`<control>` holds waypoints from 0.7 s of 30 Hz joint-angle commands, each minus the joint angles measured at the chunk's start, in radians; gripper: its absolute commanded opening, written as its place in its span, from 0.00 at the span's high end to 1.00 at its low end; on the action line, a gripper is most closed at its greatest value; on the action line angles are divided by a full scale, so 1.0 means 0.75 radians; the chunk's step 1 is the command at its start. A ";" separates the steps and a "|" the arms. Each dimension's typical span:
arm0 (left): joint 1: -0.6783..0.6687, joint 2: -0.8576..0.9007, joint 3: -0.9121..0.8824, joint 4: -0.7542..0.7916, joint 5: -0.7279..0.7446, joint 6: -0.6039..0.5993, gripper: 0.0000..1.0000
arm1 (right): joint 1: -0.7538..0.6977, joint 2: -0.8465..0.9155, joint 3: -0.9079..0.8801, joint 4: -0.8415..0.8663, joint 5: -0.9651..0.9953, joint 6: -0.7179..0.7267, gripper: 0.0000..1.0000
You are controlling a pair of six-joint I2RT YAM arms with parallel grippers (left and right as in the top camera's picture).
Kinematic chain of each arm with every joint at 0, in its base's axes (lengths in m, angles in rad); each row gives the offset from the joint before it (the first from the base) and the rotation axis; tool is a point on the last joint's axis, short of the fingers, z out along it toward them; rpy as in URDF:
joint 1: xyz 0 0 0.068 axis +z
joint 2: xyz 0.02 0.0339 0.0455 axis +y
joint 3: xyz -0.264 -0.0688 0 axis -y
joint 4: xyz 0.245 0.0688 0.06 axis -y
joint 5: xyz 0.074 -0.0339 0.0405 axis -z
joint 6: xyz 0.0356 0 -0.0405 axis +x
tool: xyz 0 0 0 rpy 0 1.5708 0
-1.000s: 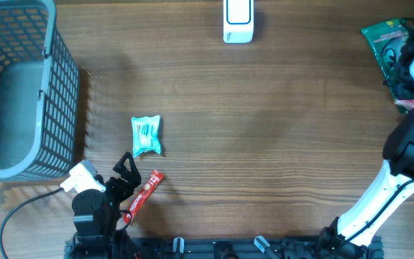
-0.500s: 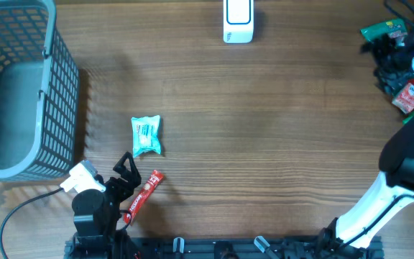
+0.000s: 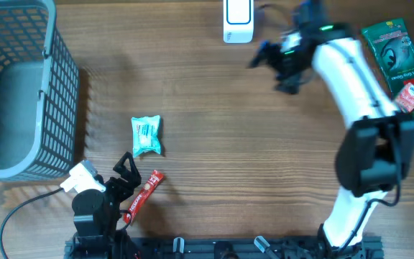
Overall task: Scan the item barcode
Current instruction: 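Reach the right gripper down and grasp the teal wipes pack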
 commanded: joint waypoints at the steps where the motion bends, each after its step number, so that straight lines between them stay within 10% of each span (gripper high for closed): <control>1: -0.008 -0.001 -0.014 -0.001 -0.014 -0.008 0.00 | 0.209 0.000 -0.079 0.131 -0.031 -0.163 0.00; 21: -0.008 -0.001 -0.014 -0.001 -0.014 -0.008 0.00 | 0.715 0.207 -0.230 0.915 -0.105 -0.045 0.02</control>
